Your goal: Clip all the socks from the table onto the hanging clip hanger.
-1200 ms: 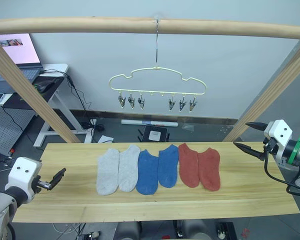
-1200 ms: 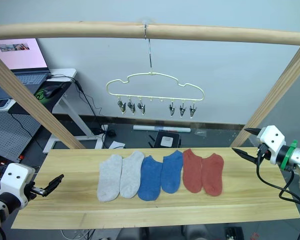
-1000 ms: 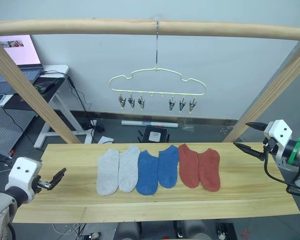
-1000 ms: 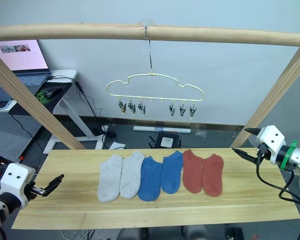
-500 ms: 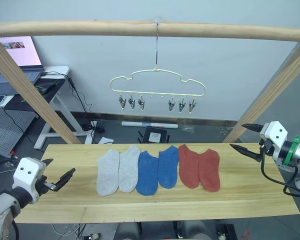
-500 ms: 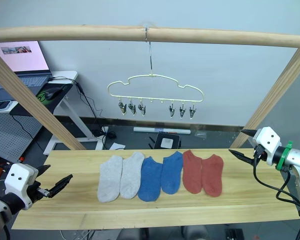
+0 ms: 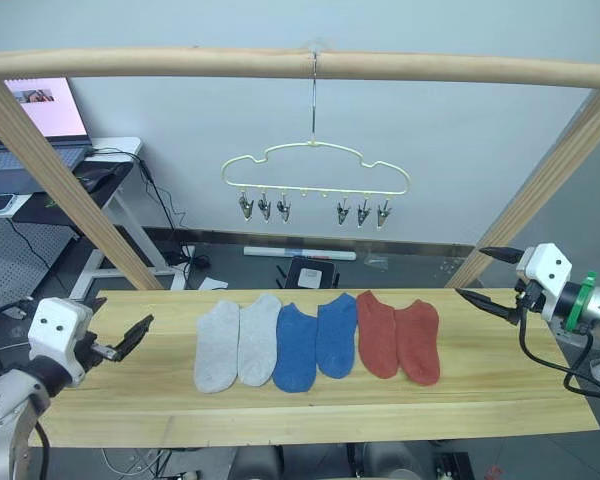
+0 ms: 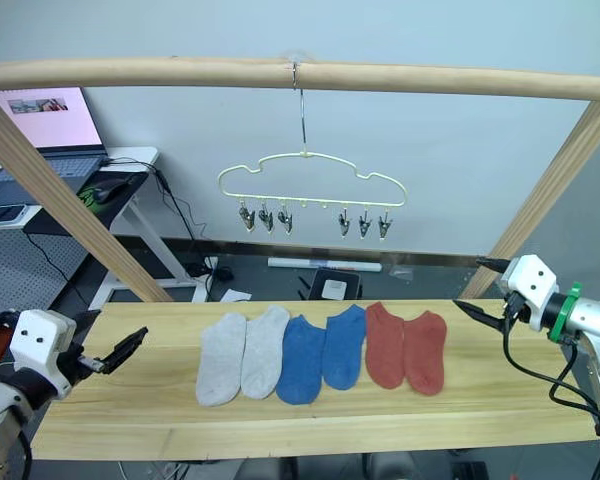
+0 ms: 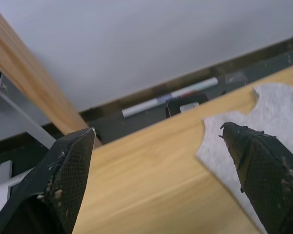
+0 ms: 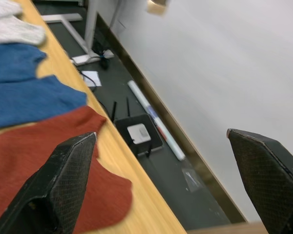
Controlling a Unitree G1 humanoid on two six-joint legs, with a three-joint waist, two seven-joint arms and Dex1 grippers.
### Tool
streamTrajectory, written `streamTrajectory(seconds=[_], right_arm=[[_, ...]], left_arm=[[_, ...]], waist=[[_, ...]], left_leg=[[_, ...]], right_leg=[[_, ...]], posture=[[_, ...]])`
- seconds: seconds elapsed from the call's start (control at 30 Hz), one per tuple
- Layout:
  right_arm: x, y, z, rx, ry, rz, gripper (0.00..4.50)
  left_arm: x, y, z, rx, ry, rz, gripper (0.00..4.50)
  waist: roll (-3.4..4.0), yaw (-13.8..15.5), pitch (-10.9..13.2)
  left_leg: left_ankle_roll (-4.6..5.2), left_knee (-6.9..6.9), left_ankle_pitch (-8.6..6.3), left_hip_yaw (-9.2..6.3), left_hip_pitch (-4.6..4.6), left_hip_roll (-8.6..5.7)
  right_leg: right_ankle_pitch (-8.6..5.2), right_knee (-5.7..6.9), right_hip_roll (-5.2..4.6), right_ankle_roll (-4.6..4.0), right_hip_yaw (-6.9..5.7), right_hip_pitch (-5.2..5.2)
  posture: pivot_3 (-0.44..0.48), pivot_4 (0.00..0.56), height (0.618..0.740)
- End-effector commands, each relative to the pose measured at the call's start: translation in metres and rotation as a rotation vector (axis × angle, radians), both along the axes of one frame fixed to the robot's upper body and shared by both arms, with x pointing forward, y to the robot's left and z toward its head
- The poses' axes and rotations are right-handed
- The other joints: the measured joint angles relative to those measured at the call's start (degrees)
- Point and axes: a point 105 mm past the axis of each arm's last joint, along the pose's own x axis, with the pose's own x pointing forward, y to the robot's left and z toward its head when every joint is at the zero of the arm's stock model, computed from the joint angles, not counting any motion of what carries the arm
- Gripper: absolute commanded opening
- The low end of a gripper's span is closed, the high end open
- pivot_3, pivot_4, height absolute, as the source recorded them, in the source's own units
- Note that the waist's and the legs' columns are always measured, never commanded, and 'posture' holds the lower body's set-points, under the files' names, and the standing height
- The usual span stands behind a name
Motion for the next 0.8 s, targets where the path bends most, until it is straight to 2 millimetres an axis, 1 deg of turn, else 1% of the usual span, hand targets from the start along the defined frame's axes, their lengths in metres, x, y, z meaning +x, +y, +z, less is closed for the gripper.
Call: streamTrajectory(seconds=[0.03,0.23,0.33,0.5,0.6,0.73,0.8], right_arm=[[-0.006,0.021,0.021,0.045,-0.043,0.056,4.50],[-0.018,0.046,0.036,0.115,-0.023,0.104,4.50],[-0.025,0.059,0.043,0.140,-0.020,0.129,4.50],[-0.030,0.068,0.047,0.159,-0.014,0.138,4.50],[-0.033,0.072,0.047,0.171,-0.010,0.141,4.50],[-0.038,0.077,0.047,0.180,-0.003,0.146,4.50],[-0.041,0.079,0.047,0.186,-0.002,0.149,4.50]], left_arm=[[0.013,-0.020,0.013,-0.023,-0.078,-0.012,4.44],[0.034,-0.054,0.020,-0.120,-0.133,-0.040,4.44],[0.050,-0.071,0.027,-0.148,-0.181,-0.068,4.44],[0.074,-0.088,0.036,-0.196,-0.234,-0.091,4.44],[0.084,-0.098,0.039,-0.231,-0.255,-0.115,3.86],[0.096,-0.110,0.041,-0.272,-0.266,-0.139,2.74],[0.102,-0.115,0.043,-0.285,-0.278,-0.149,2.74]], waist=[[0.00,0.0,0.0],[0.00,-0.1,0.0],[0.01,-0.2,0.0],[0.00,-0.5,0.0],[-0.02,-1.0,0.0],[-0.03,-1.6,0.0],[-0.02,-1.9,0.0]], left_leg=[[0.00,0.00,0.00,0.00,0.00,0.01],[0.00,0.07,0.00,-0.08,-0.01,-0.01],[0.00,0.09,0.00,-0.09,-0.02,-0.03],[0.00,0.18,0.00,-0.11,-0.04,-0.08],[0.00,0.19,0.00,-0.13,-0.06,-0.07],[0.00,0.18,0.00,-0.19,-0.08,-0.06],[0.00,0.18,0.00,-0.23,-0.08,-0.06]], right_leg=[[0.01,0.00,0.00,0.01,0.02,0.00],[0.04,0.00,0.03,0.06,0.01,0.05],[0.04,0.01,0.04,0.07,0.03,0.05],[0.09,-0.02,0.19,0.07,0.04,0.07],[0.09,-0.02,0.23,0.07,0.05,0.07],[0.09,-0.03,0.25,0.07,0.05,0.07],[0.09,-0.03,0.26,0.08,0.05,0.06]], posture=[[-0.052,0.135,0.740],[-0.084,0.146,0.740],[-0.096,0.152,0.740],[-0.123,0.160,0.740],[-0.142,0.166,0.740],[-0.156,0.169,0.740],[-0.170,0.172,0.740]])
